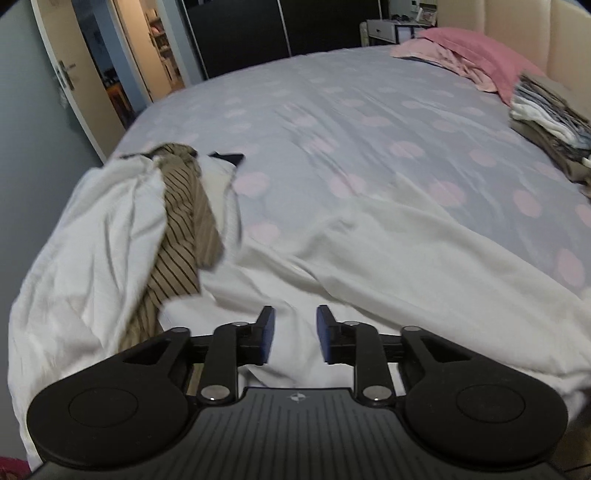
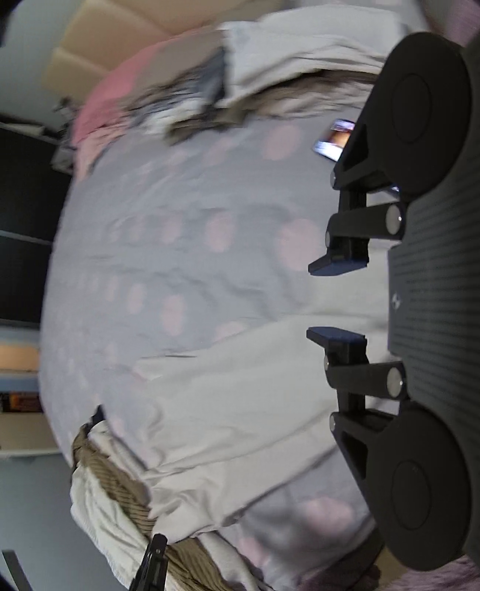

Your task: Fold clothes

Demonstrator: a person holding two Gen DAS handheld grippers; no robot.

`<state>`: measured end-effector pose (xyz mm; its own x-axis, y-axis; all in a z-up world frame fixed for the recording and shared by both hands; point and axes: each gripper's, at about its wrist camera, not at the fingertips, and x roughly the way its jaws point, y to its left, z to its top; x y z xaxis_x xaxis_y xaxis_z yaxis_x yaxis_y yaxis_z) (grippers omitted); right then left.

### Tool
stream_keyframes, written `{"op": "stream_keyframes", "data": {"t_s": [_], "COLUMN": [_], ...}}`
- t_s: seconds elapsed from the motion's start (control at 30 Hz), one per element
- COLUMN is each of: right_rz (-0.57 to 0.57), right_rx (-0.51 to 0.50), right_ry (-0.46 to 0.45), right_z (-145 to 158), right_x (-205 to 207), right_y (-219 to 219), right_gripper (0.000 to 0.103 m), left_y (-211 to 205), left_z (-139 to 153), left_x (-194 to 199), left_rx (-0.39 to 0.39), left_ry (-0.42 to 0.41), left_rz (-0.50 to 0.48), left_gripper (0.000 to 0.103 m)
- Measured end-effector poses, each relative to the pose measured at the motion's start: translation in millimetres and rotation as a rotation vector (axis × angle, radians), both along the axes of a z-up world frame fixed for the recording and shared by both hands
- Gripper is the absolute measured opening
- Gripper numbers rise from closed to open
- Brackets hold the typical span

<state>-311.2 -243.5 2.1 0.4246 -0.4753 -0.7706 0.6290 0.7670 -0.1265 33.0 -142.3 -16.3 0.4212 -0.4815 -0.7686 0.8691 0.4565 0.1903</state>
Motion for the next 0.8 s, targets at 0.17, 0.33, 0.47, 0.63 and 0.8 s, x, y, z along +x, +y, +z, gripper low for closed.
{"op": "stream_keyframes", "data": {"t_s": [0.17, 0.33, 0.47, 0.63, 0.8], "right_rz": [0.053, 0.054, 0.069, 0.167, 0.215], "right_rx": [-0.003, 0.115, 0.15, 0.153, 0.163], "right_ry": [-0.023, -0.036, -0.034, -0.025, -0.035], "right_z": [-11.3, -45.4, -68.0, -86.1, -104.5], "right_x": [47.4, 93.7, 136.2, 200.5, 256.6], "right_y": [-38.3, -84.6, -116.3, -139.7, -157.5], "right_gripper": [0.038, 0.038, 0.038, 0.041, 0.045], "left_y": [-31.5, -62.8, -74.2, -72.2, -67.0], "left_z": [-12.1, -36.4, -56.8, -74.3, -85.4], "left_x": [30.3, 42.5, 52.2, 66.2, 89.9], "left_rx": [-0.035, -0.001, 0.066, 0.115, 0.152], "left_ry": [0.037, -0.003, 0.0, -0.008, 0.005], "left_rz": [-0.047, -0.079, -0.055, -0.049, 0.012], "left_gripper": [0.047, 0.052, 0.052, 0.052, 0.052]}}
